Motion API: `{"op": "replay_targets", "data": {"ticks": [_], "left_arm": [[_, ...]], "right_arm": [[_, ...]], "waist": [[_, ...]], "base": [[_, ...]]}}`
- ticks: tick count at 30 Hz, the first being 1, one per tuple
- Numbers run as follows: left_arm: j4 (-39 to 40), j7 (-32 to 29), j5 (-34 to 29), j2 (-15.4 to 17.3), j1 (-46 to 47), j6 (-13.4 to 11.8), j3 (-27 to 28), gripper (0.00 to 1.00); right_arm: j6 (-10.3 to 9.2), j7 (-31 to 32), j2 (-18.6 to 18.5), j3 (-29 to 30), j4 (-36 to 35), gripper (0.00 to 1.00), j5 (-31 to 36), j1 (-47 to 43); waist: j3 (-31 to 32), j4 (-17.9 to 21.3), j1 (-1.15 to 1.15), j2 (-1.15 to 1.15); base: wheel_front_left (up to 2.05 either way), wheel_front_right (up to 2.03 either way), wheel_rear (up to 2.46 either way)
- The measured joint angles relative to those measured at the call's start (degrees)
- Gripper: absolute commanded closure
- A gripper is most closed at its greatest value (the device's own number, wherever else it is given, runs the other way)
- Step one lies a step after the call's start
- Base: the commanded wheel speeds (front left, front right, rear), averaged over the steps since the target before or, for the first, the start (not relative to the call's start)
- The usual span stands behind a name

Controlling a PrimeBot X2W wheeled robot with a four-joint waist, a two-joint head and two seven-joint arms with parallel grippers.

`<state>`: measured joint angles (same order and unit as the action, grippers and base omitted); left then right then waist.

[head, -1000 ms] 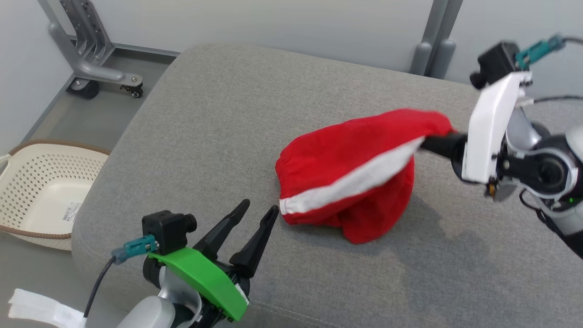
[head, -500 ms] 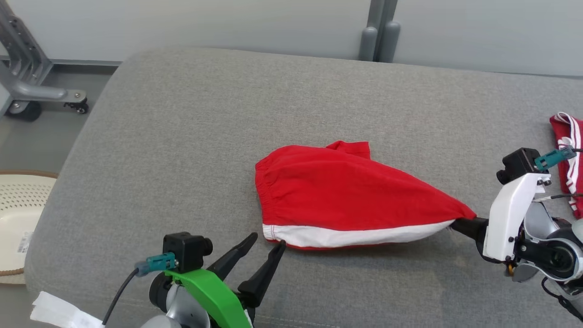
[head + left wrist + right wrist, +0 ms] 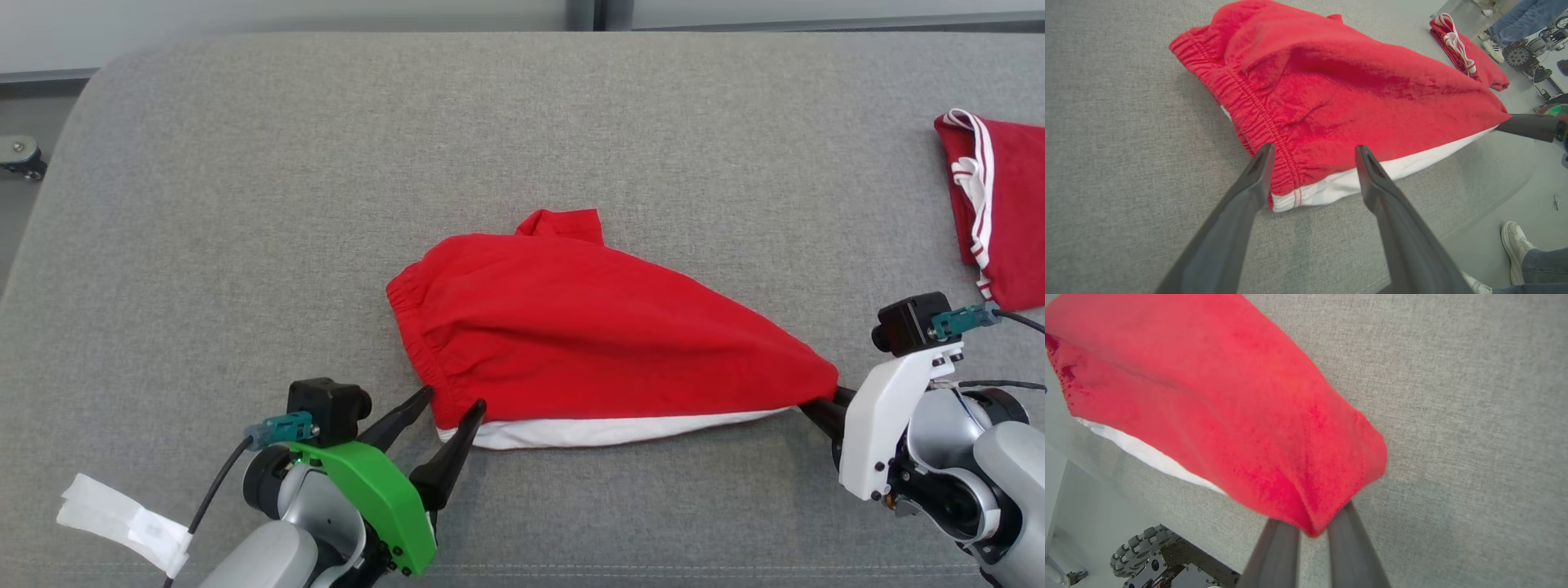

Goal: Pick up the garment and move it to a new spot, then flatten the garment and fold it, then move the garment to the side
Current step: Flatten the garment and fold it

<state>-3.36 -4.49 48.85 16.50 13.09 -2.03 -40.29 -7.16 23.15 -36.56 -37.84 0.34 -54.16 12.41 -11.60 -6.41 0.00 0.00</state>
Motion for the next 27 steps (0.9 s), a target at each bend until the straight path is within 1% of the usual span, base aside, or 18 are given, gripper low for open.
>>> {"op": "replay_targets", "data": {"ticks": [7, 12, 16, 20, 24, 27], "left_arm": [[-1.47, 0.03, -0.99, 1.52, 0.65, 0.48, 0.05, 0.00], [-1.01, 1.14, -1.75, 2.58, 0.19, 0.21, 0.86, 0.00], [0.75, 2.14, -1.83, 3.11, -1.50, -0.55, 1.31, 0.00], [2.78, 2.61, -2.31, 3.93, -4.58, -1.52, 1.44, 0.00], [2.92, 2.61, -2.14, 3.90, -7.00, -1.55, 0.85, 0.00], [2.37, 3.08, -2.14, 4.03, -7.61, -1.57, 1.04, 0.00]], "right_arm": [[0.07, -5.22, 0.04, -1.43, 2.69, 0.00, 5.38, 0.07], [0.07, -9.94, 0.23, -0.16, 3.57, 0.00, 6.06, -0.53], [0.07, -12.67, -0.75, 0.03, 3.16, 0.00, 7.33, -2.61], [0.07, -13.32, -2.42, -1.11, 2.07, 0.00, 8.53, -5.27], [0.31, -14.13, -2.70, -1.93, 1.85, 0.00, 8.15, -8.46], [0.75, -14.74, -2.97, -2.58, 2.11, 0.00, 8.72, -8.54]], "waist": [[-2.03, 1.99, 0.00, 0.00], [-1.50, 2.16, 0.00, 0.00], [-0.72, 1.89, 0.00, 0.00], [0.17, 1.66, 0.00, 0.00], [0.46, 1.21, 0.00, 0.00], [0.47, 1.08, 0.00, 0.00]], "base": [[0.00, 0.00, 0.00], [0.00, 0.00, 0.00], [0.00, 0.00, 0.00], [0.00, 0.00, 0.00], [0.00, 0.00, 0.00], [0.00, 0.00, 0.00]]}}
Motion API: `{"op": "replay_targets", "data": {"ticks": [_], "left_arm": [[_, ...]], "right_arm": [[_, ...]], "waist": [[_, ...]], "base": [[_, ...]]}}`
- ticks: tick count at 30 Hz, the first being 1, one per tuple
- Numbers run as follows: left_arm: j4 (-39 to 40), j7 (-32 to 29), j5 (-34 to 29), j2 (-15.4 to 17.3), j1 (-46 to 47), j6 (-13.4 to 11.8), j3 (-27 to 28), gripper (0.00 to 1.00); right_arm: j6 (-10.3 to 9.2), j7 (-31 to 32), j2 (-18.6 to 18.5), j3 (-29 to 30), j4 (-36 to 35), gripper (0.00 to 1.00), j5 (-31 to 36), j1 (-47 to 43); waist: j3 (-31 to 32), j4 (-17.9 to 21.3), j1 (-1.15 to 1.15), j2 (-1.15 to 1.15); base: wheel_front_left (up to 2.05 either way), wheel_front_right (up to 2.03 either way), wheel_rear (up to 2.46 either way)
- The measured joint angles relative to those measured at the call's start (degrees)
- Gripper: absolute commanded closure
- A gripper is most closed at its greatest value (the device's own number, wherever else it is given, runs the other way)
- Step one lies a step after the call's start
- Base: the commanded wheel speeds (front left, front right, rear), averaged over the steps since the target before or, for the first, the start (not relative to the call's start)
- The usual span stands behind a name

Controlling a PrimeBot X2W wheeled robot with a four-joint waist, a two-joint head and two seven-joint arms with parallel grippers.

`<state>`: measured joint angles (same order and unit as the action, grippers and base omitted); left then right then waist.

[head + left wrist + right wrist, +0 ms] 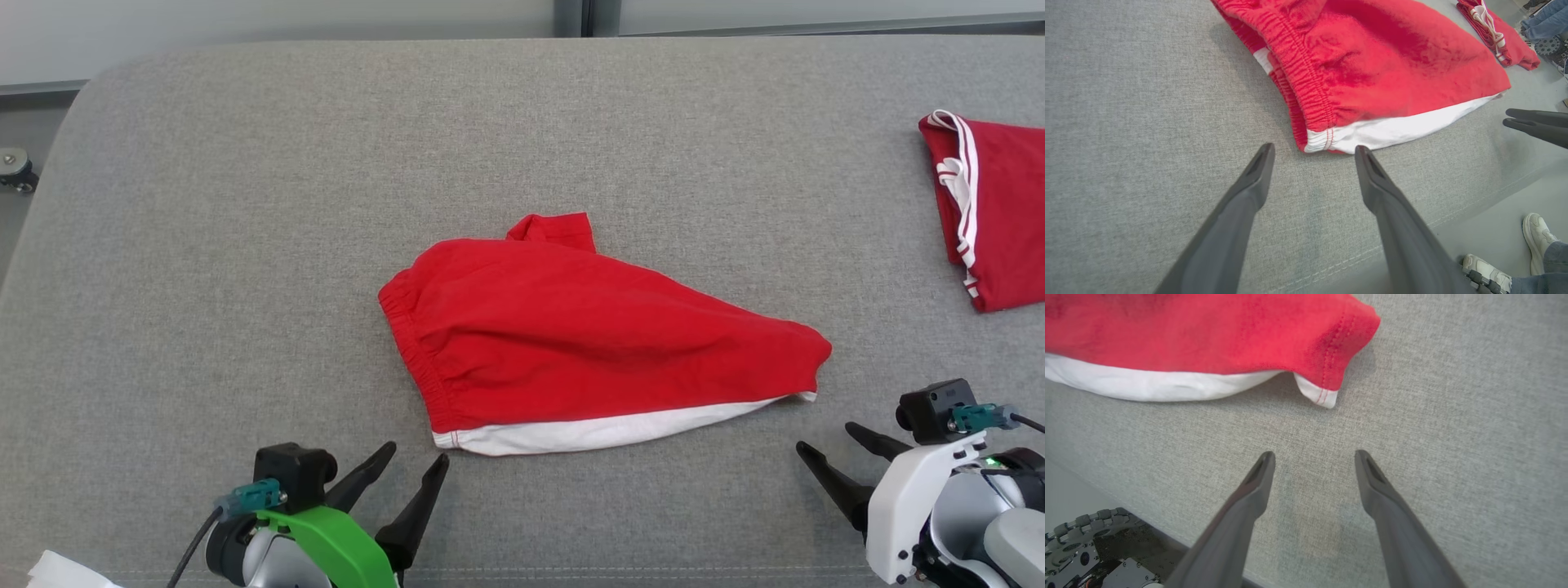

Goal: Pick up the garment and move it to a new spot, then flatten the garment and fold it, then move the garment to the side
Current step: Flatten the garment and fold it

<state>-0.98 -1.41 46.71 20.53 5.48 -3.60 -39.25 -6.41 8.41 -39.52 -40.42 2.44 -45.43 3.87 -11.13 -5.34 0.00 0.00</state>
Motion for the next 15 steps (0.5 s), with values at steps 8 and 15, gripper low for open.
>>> {"op": "replay_targets", "data": {"ticks": [8, 15], "left_arm": [[-1.05, 0.04, -0.11, 0.37, 0.03, 0.00, -0.09, 0.00], [-1.25, 0.51, -0.11, 0.34, 0.09, 0.02, -0.12, 0.00]], "right_arm": [[0.86, -1.83, 0.07, -0.90, 1.21, 0.00, 3.67, 2.19], [1.37, -1.90, 1.32, -1.23, 3.32, 0.00, 4.15, 3.99]], "waist": [[-0.24, -0.12, 0.00, 0.00], [-0.63, -0.21, 0.00, 0.00]], "base": [[0.00, 0.00, 0.00], [0.00, 0.00, 0.00]]}}
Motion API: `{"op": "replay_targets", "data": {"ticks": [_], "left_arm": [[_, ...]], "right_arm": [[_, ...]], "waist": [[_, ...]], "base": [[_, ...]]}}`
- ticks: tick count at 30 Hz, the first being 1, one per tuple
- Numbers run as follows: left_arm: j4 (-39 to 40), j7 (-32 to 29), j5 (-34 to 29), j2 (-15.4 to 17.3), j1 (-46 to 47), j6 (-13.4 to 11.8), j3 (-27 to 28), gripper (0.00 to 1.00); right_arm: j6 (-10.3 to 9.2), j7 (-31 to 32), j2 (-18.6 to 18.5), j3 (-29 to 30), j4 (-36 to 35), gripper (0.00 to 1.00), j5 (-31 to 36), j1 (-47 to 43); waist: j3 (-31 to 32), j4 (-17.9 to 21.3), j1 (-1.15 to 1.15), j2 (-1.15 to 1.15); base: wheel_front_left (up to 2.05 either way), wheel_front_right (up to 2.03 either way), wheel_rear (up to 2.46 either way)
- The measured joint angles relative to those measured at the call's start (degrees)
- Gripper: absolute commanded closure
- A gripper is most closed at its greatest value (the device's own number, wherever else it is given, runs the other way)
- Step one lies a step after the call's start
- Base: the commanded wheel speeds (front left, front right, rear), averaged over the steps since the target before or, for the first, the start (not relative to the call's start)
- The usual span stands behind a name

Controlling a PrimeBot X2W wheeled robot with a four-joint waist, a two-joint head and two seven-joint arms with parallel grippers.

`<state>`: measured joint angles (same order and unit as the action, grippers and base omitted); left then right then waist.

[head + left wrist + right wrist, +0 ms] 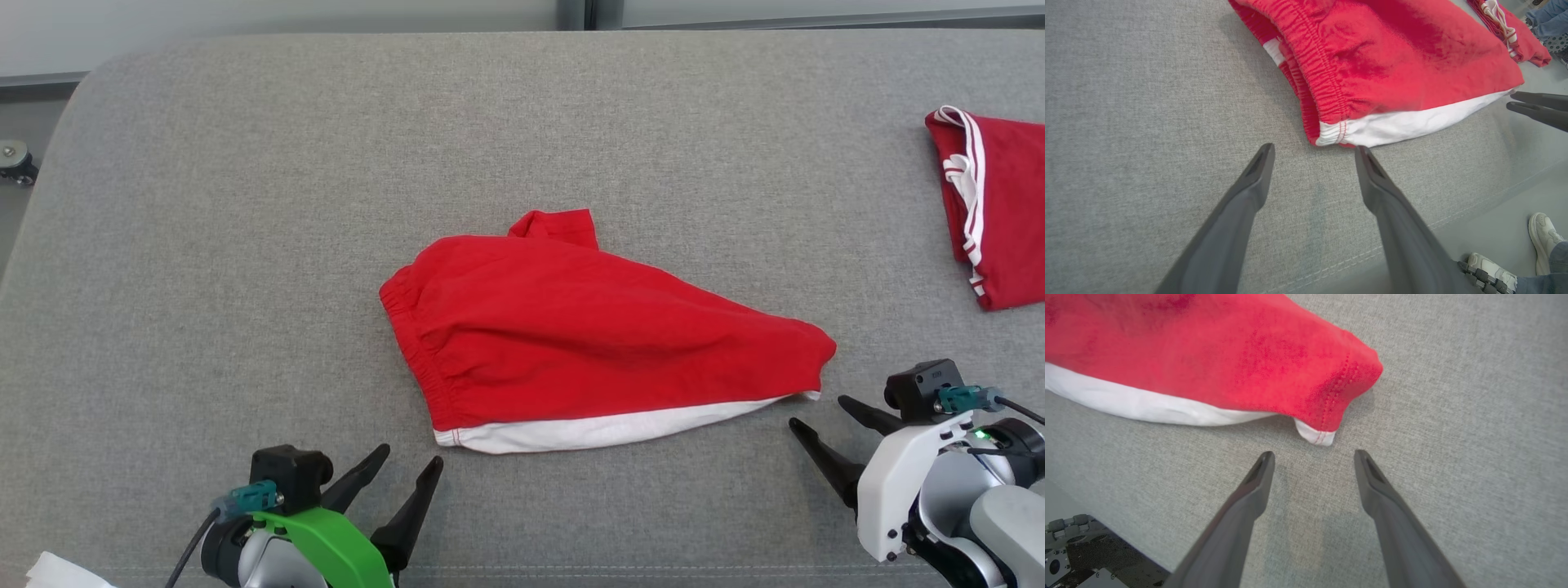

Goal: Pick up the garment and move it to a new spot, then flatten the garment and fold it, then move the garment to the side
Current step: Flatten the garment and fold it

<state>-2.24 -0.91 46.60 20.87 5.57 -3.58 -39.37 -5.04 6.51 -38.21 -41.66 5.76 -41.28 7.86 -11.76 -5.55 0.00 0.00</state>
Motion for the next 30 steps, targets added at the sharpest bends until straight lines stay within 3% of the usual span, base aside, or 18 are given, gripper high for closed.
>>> {"op": "replay_targets", "data": {"ticks": [14, 15, 17, 20, 21, 24, 30], "left_arm": [[0.25, 0.03, -0.52, -0.01, 0.38, 0.05, -0.09, 0.00], [0.24, 0.03, -0.52, -0.01, 0.38, 0.05, -0.09, 0.00], [0.24, 0.03, -0.52, 0.00, 0.38, 0.05, -0.05, 0.00], [0.21, 0.03, -0.52, 0.00, 0.38, 0.05, 0.02, 0.00], [0.19, 0.03, -0.51, 0.00, 0.38, 0.05, 0.08, 0.00], [0.14, 0.03, -0.51, 0.01, 0.38, 0.04, 0.10, 0.00], [0.07, 0.04, -0.49, 0.04, 0.38, 0.01, 0.31, 0.00]], "right_arm": [[1.01, -0.27, 2.90, -0.36, 5.48, 0.00, -0.09, 2.71], [1.21, -0.27, 3.23, -0.45, 5.73, 0.14, -0.09, 2.87], [1.58, -0.30, 3.77, -0.67, 6.15, 0.30, -0.09, 3.22], [1.97, -0.44, 3.92, -0.78, 6.89, 0.40, -0.09, 3.50], [2.13, -0.51, 3.99, -0.85, 7.45, 0.52, -0.09, 3.53], [2.19, -0.53, 4.08, -0.90, 7.93, 0.64, -0.09, 3.69], [2.99, -0.76, 4.46, -1.18, 9.24, 0.69, -0.09, 4.56]], "waist": [[-0.27, -1.17, 0.00, 0.00], [-0.26, -1.24, 0.00, 0.00], [-0.24, -1.36, 0.00, 0.00], [-0.20, -1.53, 0.00, 0.00], [-0.15, -1.59, 0.00, 0.00], [-0.10, -1.64, 0.00, 0.00], [0.11, -1.61, 0.00, 0.00]], "base": [[0.00, 0.00, 0.00], [0.00, 0.00, 0.00], [0.00, 0.00, 0.00], [0.00, 0.00, 0.00], [0.00, 0.00, 0.00], [0.00, 0.00, 0.00], [0.00, 0.00, 0.00]]}}
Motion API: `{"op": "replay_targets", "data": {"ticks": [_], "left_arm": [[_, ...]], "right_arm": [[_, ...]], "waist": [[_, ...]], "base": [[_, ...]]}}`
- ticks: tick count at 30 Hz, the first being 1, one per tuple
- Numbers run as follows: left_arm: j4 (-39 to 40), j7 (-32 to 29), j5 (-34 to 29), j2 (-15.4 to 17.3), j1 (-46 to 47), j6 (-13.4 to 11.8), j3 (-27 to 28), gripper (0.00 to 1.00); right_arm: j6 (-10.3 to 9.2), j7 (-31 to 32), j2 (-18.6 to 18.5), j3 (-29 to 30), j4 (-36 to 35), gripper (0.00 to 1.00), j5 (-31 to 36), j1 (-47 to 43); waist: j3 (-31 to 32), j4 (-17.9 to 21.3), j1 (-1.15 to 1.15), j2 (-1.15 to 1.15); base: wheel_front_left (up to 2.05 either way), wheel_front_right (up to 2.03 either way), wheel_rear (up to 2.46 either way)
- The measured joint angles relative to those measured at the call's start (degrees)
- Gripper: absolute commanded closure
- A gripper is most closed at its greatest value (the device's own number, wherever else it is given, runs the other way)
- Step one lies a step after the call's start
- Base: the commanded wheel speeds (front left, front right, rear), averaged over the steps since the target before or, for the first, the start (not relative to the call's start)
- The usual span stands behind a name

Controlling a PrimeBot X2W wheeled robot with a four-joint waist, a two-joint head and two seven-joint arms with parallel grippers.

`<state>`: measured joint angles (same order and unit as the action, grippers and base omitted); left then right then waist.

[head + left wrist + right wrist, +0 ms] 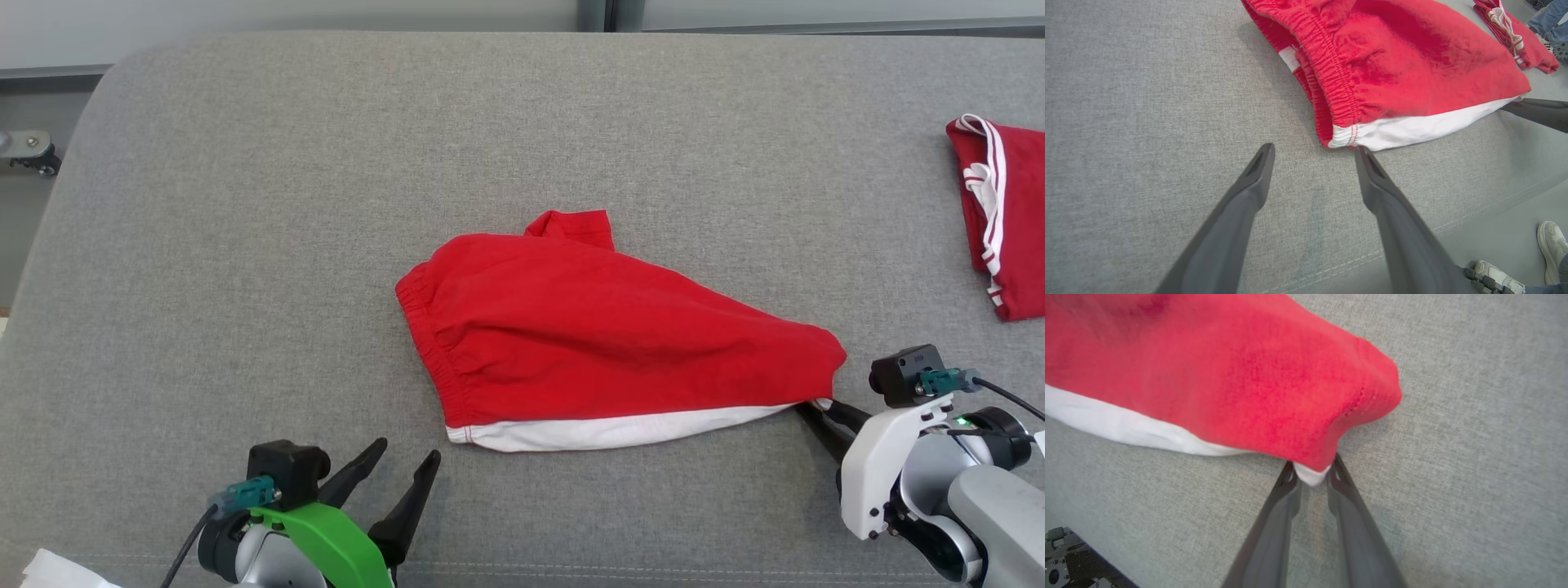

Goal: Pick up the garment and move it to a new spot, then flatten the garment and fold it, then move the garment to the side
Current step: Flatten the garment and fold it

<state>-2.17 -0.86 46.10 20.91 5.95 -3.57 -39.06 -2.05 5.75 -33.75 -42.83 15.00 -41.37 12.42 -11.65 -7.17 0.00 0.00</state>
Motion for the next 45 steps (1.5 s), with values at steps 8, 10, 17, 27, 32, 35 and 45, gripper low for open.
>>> {"op": "replay_targets", "data": {"ticks": [8, 10, 17, 27, 32, 35, 45], "left_arm": [[-0.05, 0.41, 0.02, 0.34, -0.02, -0.01, 0.33, 0.00], [-0.27, 0.41, 0.02, 0.42, -0.03, -0.01, 0.26, 0.00], [-0.74, 0.11, 1.09, 0.33, -0.01, 1.64, -0.33, 0.00], [-4.16, -0.65, 1.76, -1.70, 2.60, 3.08, -1.42, 0.00], [-6.27, -0.62, 1.76, -2.19, 3.79, 3.52, -1.53, 0.00], [-7.09, -0.63, 1.76, -2.36, 3.83, 3.66, -1.72, 0.10], [-10.01, -0.60, 1.76, -3.72, 5.50, 4.66, -2.07, 0.36]], "right_arm": [[1.03, -0.19, 0.33, 0.03, 0.70, 1.00, -0.32, 0.23], [1.54, -0.19, 0.27, 0.02, 0.77, 1.00, -0.47, 0.33], [2.11, 0.00, 0.07, 0.00, 1.11, 1.00, -0.47, 1.37], [2.67, 0.18, 0.27, -0.29, 1.22, 1.00, -0.46, 2.52], [2.69, 0.18, 0.29, -0.29, 1.35, 1.00, -0.46, 2.52], [2.71, 0.20, 0.35, -0.35, 1.40, 1.00, -0.46, 2.65], [2.72, 0.18, 0.35, -0.31, 1.67, 1.00, -0.46, 2.68]], "waist": [[-0.13, 0.33, 0.00, 0.00], [-0.15, 0.44, 0.00, 0.00], [-0.39, 1.20, 0.00, 0.00], [-0.93, 2.36, 0.00, 0.00], [-1.07, 2.67, 0.00, 0.00], [-1.14, 2.93, 0.00, 0.00], [-1.36, 3.17, 0.00, 0.00]], "base": [[0.00, 0.00, 0.00], [0.00, 0.00, 0.00], [0.00, 0.00, 0.00], [0.00, 0.00, 0.00], [0.00, 0.00, 0.00], [0.00, 0.00, 0.00], [0.00, 0.00, 0.00]]}}
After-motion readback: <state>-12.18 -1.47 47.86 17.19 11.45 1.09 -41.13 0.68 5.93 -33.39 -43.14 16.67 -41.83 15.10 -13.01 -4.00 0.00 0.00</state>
